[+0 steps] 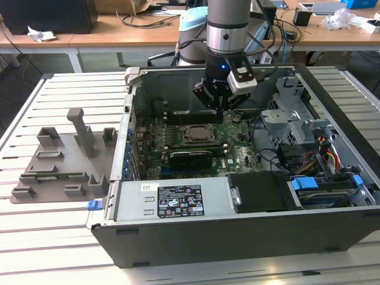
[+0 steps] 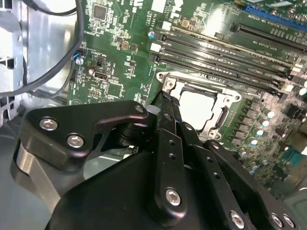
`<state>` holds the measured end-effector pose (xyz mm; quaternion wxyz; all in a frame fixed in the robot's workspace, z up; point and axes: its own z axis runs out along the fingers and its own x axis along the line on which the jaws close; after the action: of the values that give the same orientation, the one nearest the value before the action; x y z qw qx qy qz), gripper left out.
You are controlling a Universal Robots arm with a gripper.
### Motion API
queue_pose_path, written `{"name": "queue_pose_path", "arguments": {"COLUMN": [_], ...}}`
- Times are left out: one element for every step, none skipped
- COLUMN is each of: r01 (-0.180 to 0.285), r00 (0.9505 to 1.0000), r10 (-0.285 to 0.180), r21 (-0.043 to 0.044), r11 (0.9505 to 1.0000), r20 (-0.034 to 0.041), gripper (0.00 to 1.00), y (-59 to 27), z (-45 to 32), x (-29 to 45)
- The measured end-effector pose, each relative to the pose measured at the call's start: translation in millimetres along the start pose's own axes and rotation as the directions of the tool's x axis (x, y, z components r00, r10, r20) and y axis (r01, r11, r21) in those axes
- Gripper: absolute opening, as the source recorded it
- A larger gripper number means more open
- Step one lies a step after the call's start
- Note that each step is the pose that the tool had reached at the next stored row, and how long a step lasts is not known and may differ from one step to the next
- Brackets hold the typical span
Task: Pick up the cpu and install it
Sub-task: 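Install the first cpu locking lever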
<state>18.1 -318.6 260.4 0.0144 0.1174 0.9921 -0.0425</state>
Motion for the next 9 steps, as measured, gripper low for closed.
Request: {"name": "queue_pose_path", "arguments": {"r01": [0.014,0.024,0.040,0.061,0.071,0.085,0.100,0.117,0.129], "r00": [0.9999,0.9997,0.9992,0.9981,0.9975,0.9964,0.9950,0.9930,0.9916], "r10": [-0.014,-0.024,-0.040,-0.061,-0.071,-0.085,-0.100,-0.117,-0.129], "r21": [-0.0005,-0.0009,-0.0015,-0.0022,-0.0025,-0.0030,-0.0035,-0.0041,-0.0046], "r11": [0.9999,0.9997,0.9992,0.9981,0.9975,0.9964,0.9950,0.9931,0.9916], "r20": [0.0012,0.0019,0.0033,0.0051,0.0059,0.0071,0.0083,0.0098,0.0108], "gripper": [0.11,0.11,0.11,0.11,0.11,0.11,0.11,0.11,0.11], "y": [0.0,0.0,0.0,0.0,0.0,0.0,0.0,0.0,0.0], "z": [0.0,0.0,0.0,0.0,0.0,0.0,0.0,0.0,0.0], "x": [0.0,0.0,0.0,0.0,0.0,0.0,0.0,0.0,0.0]}}
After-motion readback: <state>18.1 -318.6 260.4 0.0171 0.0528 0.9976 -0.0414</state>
